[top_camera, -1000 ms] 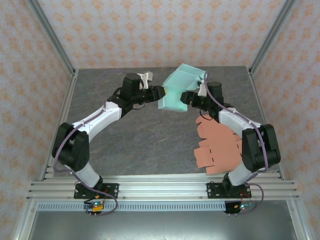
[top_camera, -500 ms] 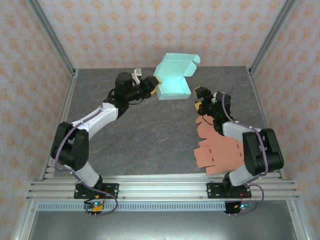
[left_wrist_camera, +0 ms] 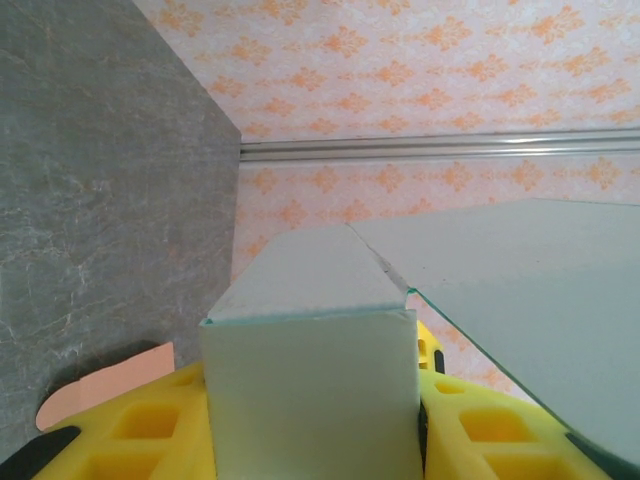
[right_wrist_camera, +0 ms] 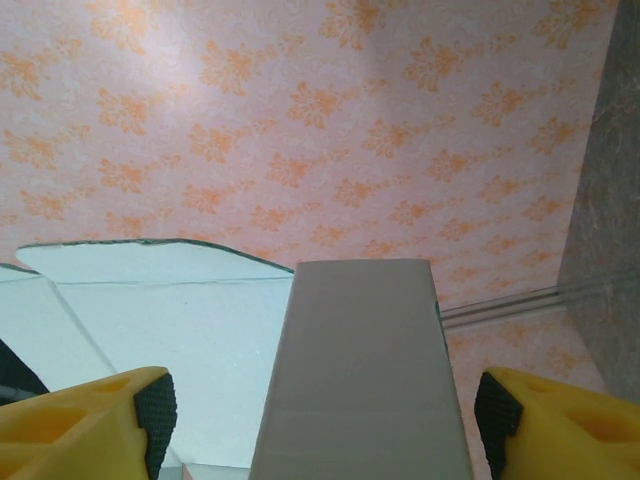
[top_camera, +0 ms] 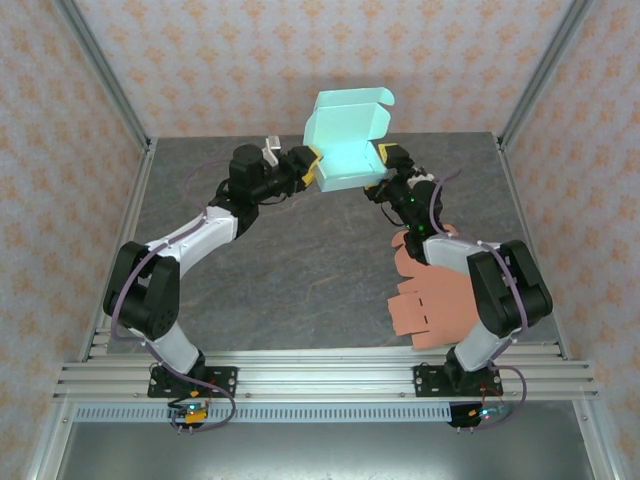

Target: Fold the paper box

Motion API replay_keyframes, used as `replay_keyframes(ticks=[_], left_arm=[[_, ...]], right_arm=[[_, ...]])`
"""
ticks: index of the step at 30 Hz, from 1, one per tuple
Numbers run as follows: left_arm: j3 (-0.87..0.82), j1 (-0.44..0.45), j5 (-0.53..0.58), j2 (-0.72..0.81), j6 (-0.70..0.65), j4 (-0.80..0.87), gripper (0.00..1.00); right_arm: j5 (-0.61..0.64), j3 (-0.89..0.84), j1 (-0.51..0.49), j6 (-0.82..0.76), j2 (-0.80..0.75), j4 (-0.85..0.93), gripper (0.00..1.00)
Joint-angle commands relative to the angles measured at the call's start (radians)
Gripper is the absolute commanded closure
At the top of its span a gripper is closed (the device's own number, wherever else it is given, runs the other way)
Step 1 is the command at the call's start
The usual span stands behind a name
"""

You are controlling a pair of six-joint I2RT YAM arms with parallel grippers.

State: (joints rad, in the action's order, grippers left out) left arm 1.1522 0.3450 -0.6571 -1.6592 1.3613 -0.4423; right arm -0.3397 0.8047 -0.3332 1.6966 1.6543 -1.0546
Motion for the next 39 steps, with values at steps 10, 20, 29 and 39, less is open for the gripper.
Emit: replay_keyframes(ticks=[10,20,29,39], left_arm=[[-0.020,0.000,0.006,0.024,-0.011,-0.050,0.71],[-0.025,-0.001,-0.001,0.032,-0.021,-0.056,0.71],[-0.027,-0.002,0.003,0.039,-0.044,-0.040,0.71],[-0.032,-0.005,0.005,0.041,-0.054,-0.031,0.71]], right_arm=[[-0.071,0.066,0.003,-0.011,0.053,-0.040,0.34],[-0.133,0.106,0.006,-0.078,0.062,0.073,0.46],[-0.136,0.092,0.014,-0.090,0.062,0.081,0.53],[-0.128,0.103,0.052,-0.100,0.012,0.137,0.27]])
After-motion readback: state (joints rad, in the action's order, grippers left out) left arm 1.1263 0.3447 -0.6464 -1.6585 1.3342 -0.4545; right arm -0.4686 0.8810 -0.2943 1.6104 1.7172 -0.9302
